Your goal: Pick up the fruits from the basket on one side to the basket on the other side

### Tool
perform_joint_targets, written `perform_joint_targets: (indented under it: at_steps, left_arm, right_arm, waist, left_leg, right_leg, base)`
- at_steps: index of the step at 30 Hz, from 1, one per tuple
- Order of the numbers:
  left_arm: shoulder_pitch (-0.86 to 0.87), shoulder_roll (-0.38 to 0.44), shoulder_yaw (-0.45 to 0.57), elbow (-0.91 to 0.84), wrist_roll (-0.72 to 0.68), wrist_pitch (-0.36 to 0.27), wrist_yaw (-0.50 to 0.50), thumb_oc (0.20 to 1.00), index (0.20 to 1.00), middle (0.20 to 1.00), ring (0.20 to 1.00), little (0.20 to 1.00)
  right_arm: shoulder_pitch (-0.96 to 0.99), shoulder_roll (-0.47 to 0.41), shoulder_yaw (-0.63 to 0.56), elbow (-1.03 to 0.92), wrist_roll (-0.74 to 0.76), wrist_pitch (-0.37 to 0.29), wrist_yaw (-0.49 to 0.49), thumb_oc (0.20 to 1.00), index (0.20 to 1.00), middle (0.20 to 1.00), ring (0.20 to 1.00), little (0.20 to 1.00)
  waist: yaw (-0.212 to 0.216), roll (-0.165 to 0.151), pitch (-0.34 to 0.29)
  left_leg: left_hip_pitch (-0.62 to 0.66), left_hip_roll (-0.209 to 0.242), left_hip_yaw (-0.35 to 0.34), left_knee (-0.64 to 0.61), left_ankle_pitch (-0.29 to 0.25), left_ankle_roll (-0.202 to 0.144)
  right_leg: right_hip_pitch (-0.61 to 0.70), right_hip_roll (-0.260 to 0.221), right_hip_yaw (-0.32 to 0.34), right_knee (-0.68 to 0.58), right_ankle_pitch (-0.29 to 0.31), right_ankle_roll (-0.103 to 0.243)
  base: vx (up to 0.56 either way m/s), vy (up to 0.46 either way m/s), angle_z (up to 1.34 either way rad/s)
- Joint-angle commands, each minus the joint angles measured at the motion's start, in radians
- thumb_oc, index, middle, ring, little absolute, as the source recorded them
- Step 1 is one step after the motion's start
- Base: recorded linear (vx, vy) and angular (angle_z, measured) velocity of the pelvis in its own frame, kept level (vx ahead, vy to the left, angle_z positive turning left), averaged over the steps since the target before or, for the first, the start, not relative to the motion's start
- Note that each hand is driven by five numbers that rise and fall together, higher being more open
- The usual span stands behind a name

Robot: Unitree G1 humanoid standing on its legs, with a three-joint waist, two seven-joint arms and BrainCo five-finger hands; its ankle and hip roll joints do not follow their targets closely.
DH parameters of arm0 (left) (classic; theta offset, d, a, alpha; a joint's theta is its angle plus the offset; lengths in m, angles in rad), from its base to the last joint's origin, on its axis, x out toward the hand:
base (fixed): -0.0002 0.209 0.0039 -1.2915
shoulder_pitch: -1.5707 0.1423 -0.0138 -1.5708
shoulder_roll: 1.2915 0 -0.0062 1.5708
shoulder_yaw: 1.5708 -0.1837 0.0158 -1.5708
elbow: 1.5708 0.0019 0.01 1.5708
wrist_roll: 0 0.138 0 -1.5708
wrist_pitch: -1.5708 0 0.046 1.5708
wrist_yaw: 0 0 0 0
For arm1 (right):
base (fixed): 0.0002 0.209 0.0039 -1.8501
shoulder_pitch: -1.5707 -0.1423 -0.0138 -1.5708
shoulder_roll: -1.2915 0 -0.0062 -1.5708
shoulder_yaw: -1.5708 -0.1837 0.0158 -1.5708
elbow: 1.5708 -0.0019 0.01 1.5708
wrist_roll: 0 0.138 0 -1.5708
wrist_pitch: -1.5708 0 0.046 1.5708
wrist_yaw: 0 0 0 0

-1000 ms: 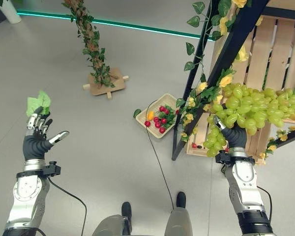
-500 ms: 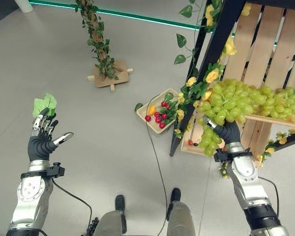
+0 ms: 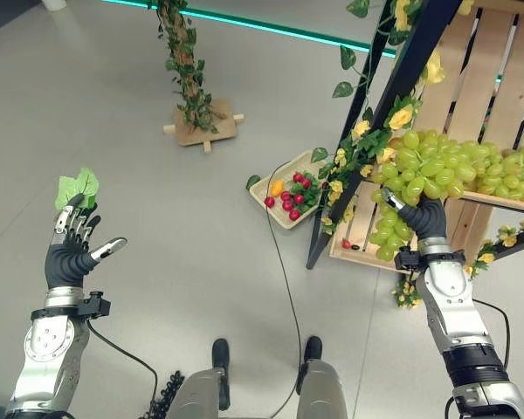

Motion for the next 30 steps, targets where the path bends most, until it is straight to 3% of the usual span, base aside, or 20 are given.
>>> perform_joint_targets:
  at_steps: [1, 10, 20, 30]
  left_arm:
    - [-0.025, 0.012, 0.043, -0.048, -0.001, -0.039, 0.009, 1.0, 1.0, 1.0, 1.0, 1.0]
    - [-0.037, 0.0, 0.058, -0.05, 0.022, -0.041, 0.015, 1.0, 1.0, 1.0, 1.0, 1.0]
    - [-0.052, -0.014, 0.171, -0.056, 0.058, -0.05, 0.073, 1.0, 1.0, 1.0, 1.0, 1.0]
    - [-0.035, -0.039, 0.233, -0.038, 0.042, -0.047, 0.107, 1.0, 1.0, 1.0, 1.0, 1.0]
  right_arm:
    - [-0.172, -0.068, -0.206, 0.091, 0.051, -0.031, -0.142, 0.2, 0.2, 0.2, 0.2, 0.2]
    - [-0.093, 0.015, -0.238, -0.008, 0.023, -0.042, -0.128, 0.2, 0.2, 0.2, 0.2, 0.2]
    - [0.089, 0.158, -0.339, -0.211, -0.014, -0.053, -0.086, 0.2, 0.2, 0.2, 0.2, 0.2]
    - [0.177, 0.257, -0.356, -0.319, -0.032, -0.053, -0.067, 0.2, 0.2, 0.2, 0.2, 0.2]
  waist:
    - [0.01, -0.002, -0.019]
    - [0.007, 0.004, -0.027]
    - [0.002, 0.014, -0.032]
    - [-0.02, 0.017, -0.034]
  left_leg:
    - [0.152, 0.028, -0.01, 0.028, -0.122, -0.007]
    - [0.158, 0.03, -0.018, -0.001, -0.109, -0.006]
    - [0.147, 0.023, -0.034, -0.015, -0.101, -0.004]
    - [0.146, 0.018, -0.027, -0.012, -0.105, -0.002]
  right_leg:
    - [0.05, 0.014, -0.013, 0.079, -0.006, 0.039]
    - [0.05, 0.017, -0.018, 0.075, -0.01, 0.037]
    - [0.052, 0.013, -0.033, 0.06, -0.01, 0.037]
    - [0.054, 0.017, -0.021, 0.046, -0.005, 0.036]
  base:
    - [0.01, 0.006, -0.12]
    - [0.0, 0.003, -0.01]
    - [0.0, 0.003, 0.02]
    - [0.0, 0.005, 0.03]
